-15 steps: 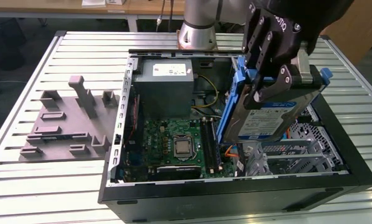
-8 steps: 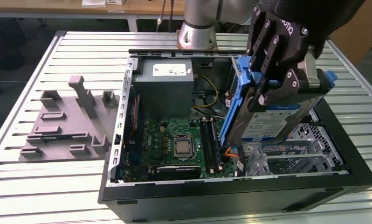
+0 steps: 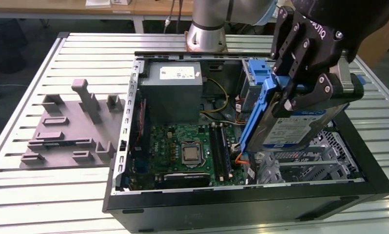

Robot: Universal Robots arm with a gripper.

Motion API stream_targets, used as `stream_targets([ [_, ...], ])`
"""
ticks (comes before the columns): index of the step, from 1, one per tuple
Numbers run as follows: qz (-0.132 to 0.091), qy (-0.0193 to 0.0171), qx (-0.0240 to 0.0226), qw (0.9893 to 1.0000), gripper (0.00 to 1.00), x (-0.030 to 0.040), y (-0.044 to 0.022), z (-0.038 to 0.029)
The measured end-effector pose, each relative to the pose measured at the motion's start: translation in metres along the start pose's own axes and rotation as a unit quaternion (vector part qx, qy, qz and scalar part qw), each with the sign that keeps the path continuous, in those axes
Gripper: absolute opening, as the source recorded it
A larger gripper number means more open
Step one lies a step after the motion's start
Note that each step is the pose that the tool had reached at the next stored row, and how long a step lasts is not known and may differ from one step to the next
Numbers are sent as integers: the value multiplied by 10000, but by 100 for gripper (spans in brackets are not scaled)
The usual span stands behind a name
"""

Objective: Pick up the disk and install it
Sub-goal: 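Insert the disk into the insertion slot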

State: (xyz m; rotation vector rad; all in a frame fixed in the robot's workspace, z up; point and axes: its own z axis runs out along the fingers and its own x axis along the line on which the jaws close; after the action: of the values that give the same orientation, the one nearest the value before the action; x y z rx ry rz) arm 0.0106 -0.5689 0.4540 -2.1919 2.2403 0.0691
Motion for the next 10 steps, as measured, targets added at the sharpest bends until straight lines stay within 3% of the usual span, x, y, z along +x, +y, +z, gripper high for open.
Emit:
stream_targets([
  [4,1,-4,0,10000,36,4,-1,1],
  [10,-3,-4,37,10000,36,39,-14,4],
])
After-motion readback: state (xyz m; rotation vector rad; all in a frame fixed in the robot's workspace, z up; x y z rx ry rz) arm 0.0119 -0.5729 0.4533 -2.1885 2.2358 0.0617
